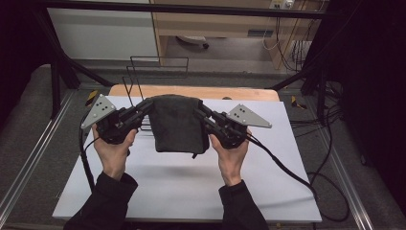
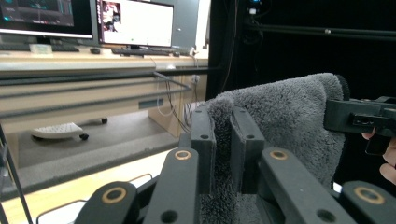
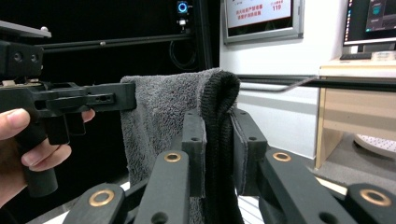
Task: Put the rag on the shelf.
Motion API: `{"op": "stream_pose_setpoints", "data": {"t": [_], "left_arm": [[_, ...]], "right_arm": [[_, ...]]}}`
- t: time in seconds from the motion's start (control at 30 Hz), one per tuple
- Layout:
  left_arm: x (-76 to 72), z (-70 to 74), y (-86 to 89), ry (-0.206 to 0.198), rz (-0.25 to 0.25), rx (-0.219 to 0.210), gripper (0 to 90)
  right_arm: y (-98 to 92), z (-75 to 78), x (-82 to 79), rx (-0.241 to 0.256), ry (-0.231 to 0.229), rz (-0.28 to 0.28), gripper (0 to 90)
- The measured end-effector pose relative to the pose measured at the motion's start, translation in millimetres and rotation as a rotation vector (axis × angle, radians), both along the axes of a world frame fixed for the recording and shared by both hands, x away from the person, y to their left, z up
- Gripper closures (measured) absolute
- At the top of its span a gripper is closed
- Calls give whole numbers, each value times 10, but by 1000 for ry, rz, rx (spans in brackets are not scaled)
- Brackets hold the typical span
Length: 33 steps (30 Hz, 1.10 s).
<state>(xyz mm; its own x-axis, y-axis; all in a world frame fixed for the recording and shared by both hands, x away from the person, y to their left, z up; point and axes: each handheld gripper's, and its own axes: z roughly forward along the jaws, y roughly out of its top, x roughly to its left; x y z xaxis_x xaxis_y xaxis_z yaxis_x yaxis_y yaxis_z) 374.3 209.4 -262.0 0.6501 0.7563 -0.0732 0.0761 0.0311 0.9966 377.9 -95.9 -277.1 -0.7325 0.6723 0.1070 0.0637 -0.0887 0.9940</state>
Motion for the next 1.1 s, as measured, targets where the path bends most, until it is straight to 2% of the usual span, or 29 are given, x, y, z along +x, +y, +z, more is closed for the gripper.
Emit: {"op": "stream_pose_setpoints", "data": {"t": [0.47,1.1], "left_arm": [[71,221,128,-42,42,-48,811],[181,582,274,-98,82,-77,811]], "right_arm": [[196,255,95,13,-51,-8,781],[408,636,238,18,-110,-20,781]]}}
